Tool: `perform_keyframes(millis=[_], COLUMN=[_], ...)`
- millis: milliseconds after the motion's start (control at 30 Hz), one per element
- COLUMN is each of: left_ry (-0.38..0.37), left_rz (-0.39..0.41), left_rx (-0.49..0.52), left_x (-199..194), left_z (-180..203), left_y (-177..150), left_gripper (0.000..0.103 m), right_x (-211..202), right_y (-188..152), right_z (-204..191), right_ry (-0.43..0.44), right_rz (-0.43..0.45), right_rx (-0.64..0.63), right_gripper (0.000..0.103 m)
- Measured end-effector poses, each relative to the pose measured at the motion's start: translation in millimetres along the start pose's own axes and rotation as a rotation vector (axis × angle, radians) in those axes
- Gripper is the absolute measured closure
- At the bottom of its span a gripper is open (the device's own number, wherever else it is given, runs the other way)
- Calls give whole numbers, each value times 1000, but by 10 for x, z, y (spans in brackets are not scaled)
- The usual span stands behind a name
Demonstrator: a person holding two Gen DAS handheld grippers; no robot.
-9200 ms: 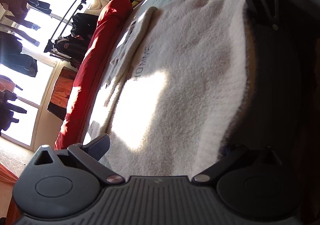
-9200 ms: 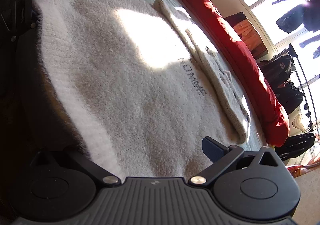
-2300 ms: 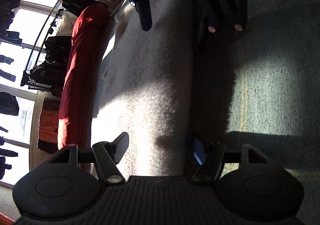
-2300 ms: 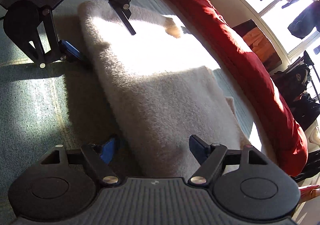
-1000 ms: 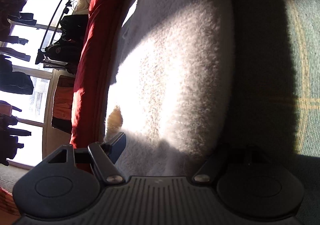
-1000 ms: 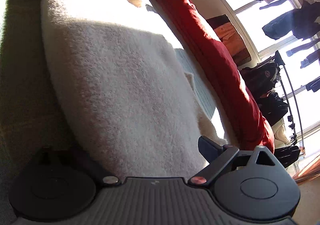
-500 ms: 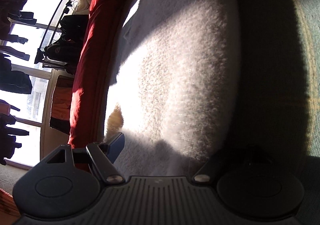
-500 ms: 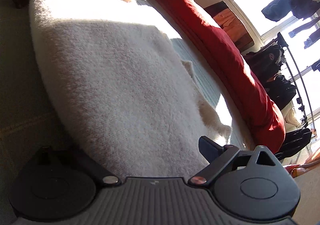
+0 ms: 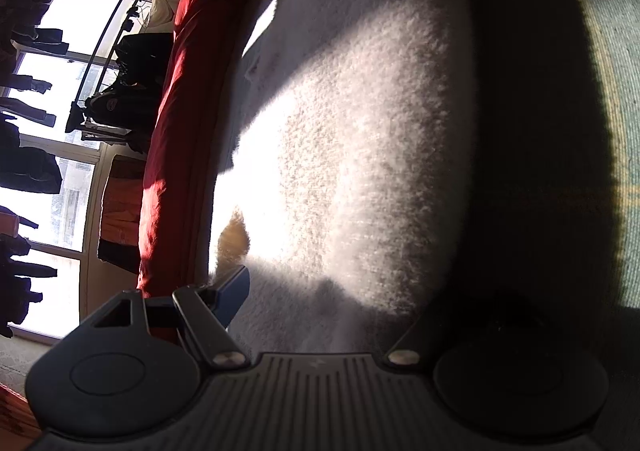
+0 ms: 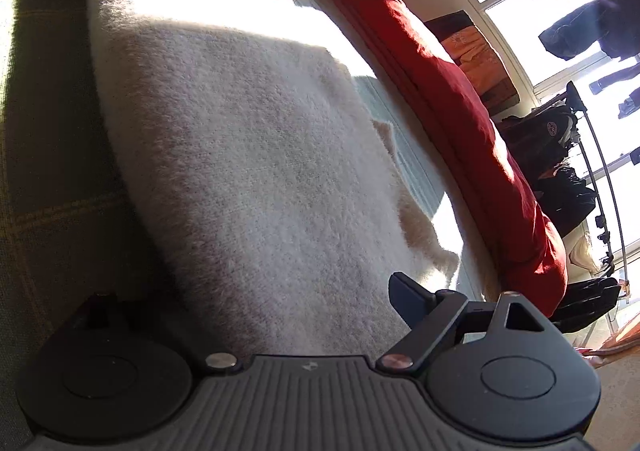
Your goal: Fold clothes
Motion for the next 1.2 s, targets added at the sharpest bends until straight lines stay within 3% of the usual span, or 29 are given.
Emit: perform_keyframes(millis=[133,333,433,600,667,867,1200], left_ry=[-9,-3,-47,-46,-45,-20,-28], left_rz=[1,11,1,-3,-4,11,22], left_rx=[-4,32,-6,-11,-35,-65,-80], left_x=[31,122,81,67,53,-91,-513], left_z=[-22,57,30,85,44,-112,-113], left_y=[57,122,70,80,95,126,140], left_gripper=[28,30,56,73,84,89,90], right_x=[-38,49,43,14,-11,-122,-544], right_y=[-72,138,138,129,152,184,185], right_z=[-10,-131,-144,-152,-130,48,25], right_ry=[-14,-40,-15,-10,-10,13,73], right_rz=[-4,13,14,7,7,11,14], right_rx=[-73,-138,-147,-143,-134,-79,-69], right_gripper=[17,27,41,63,77,84,85])
Point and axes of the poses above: each gripper's, at about its wrist camera, not at the fingertips, and x roughly the way its jaws point, z to its right, y to its top, the point moved 2 cm from there along x, roughly the way its jaws point, and after that the axes turned 8 degrees about -x, right-handed, at the moved point
